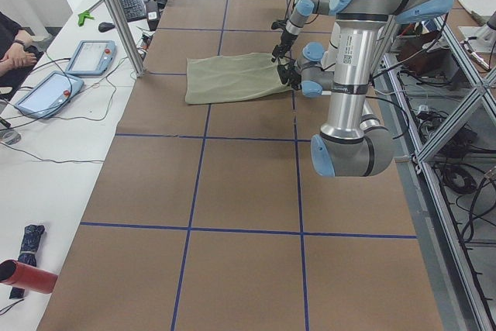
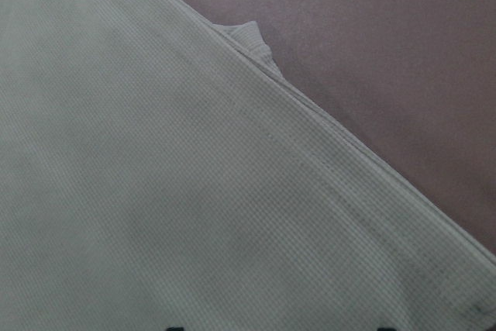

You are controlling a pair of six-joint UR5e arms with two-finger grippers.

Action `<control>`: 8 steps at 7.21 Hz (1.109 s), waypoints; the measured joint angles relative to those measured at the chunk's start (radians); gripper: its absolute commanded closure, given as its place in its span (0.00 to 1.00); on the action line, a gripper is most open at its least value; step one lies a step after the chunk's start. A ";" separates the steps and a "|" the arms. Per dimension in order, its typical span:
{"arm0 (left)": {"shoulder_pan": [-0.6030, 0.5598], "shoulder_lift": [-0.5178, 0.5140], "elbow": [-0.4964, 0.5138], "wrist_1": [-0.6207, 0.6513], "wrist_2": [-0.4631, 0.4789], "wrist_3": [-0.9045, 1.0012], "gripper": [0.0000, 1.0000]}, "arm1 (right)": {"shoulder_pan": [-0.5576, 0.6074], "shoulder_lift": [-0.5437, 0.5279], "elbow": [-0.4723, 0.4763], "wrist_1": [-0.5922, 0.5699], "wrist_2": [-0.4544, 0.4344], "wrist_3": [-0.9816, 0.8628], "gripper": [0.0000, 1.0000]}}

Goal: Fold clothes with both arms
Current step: 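Close both grippers on the shirt's near corners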

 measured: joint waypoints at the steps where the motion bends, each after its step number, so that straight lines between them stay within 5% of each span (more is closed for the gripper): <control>1: 0.000 0.000 0.000 0.000 0.000 0.000 1.00 | 0.001 0.000 0.004 -0.013 0.000 -0.002 0.12; 6: 0.002 0.001 0.001 -0.001 0.001 0.001 1.00 | 0.007 -0.016 0.007 -0.050 0.009 -0.051 0.10; 8: 0.002 0.001 0.002 -0.001 0.001 0.003 1.00 | 0.004 -0.015 -0.003 -0.051 0.002 -0.054 0.37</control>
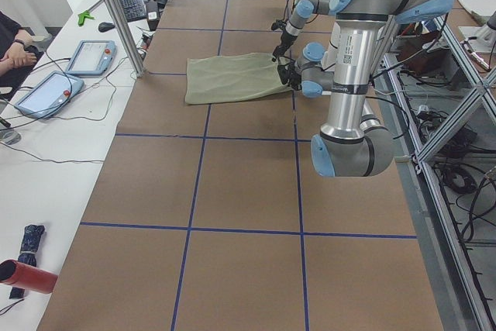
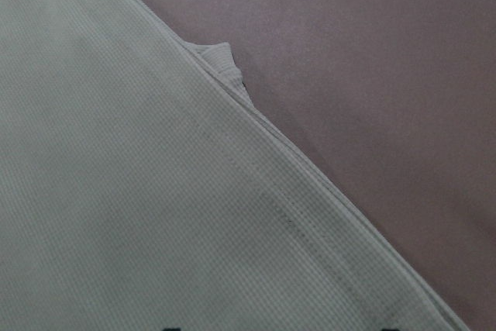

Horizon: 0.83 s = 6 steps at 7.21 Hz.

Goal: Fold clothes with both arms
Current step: 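Close both grippers on the shirt's near corners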

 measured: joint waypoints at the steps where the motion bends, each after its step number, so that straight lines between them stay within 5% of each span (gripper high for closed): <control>1: 0.000 0.000 0.000 0.000 0.000 0.000 1.00 | 0.000 0.002 -0.003 0.000 -0.003 0.006 0.61; 3: 0.000 0.000 -0.001 0.000 0.000 0.001 1.00 | -0.002 0.010 -0.005 0.002 -0.005 0.045 1.00; 6: -0.001 -0.001 -0.003 -0.001 -0.001 0.003 1.00 | -0.005 0.016 0.000 0.002 -0.022 0.104 1.00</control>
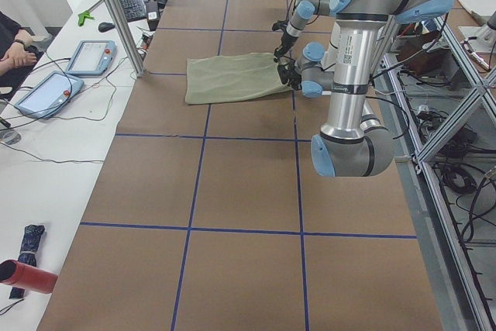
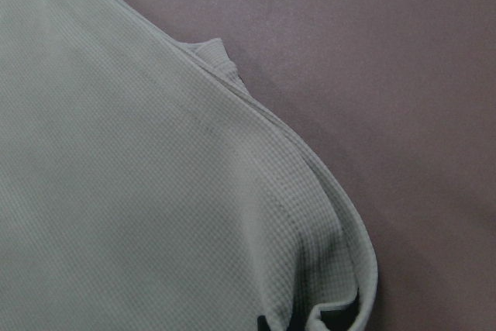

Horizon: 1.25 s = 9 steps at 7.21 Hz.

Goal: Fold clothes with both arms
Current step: 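Close both grippers on the shirt's near corners, then lift the near edge with both grippers and fold it toward the far edge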

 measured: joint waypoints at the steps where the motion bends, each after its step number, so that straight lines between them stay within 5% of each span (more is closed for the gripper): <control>1: -0.006 0.000 -0.010 0.001 -0.003 0.015 1.00 | 0.005 0.002 0.027 -0.015 -0.001 0.003 1.00; 3: -0.035 0.006 -0.094 0.023 -0.040 0.108 1.00 | 0.011 0.003 0.165 -0.153 0.001 0.005 1.00; 6: -0.109 0.000 -0.373 0.281 -0.192 0.157 1.00 | -0.041 0.035 0.466 -0.507 0.009 0.039 1.00; 7: -0.134 -0.020 -0.444 0.374 -0.230 0.165 1.00 | -0.050 0.074 0.504 -0.597 0.012 0.042 1.00; 9: -0.186 -0.119 -0.375 0.452 -0.250 0.224 1.00 | 0.012 0.120 0.422 -0.582 0.016 -0.033 1.00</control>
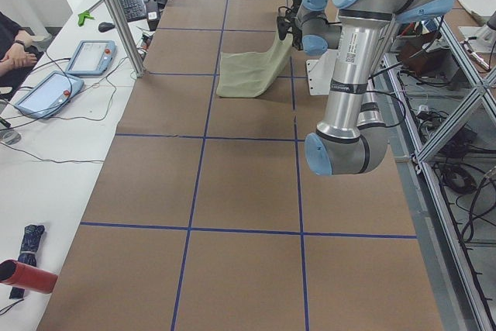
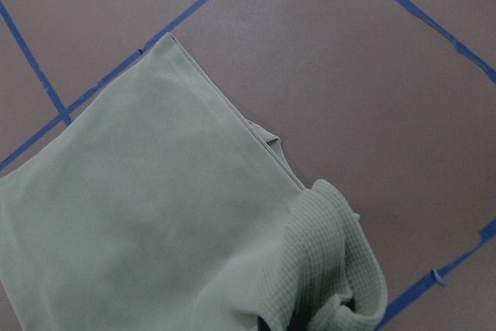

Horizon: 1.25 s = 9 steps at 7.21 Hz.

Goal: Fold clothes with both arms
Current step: 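Lift the near edge with both grippers and fold it toward the far edge, then lay the folded edge onto the far edge with both grippers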

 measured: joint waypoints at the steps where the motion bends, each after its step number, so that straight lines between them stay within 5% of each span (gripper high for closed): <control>1: -0.040 -0.042 0.079 0.003 0.002 0.057 1.00 | 0.055 0.007 -0.074 0.067 0.002 -0.058 1.00; 4: -0.136 -0.078 0.304 -0.117 0.003 0.174 1.00 | 0.139 0.009 -0.272 0.245 0.009 -0.146 1.00; 9: -0.199 -0.109 0.480 -0.211 0.004 0.224 1.00 | 0.181 0.078 -0.409 0.281 0.010 -0.180 1.00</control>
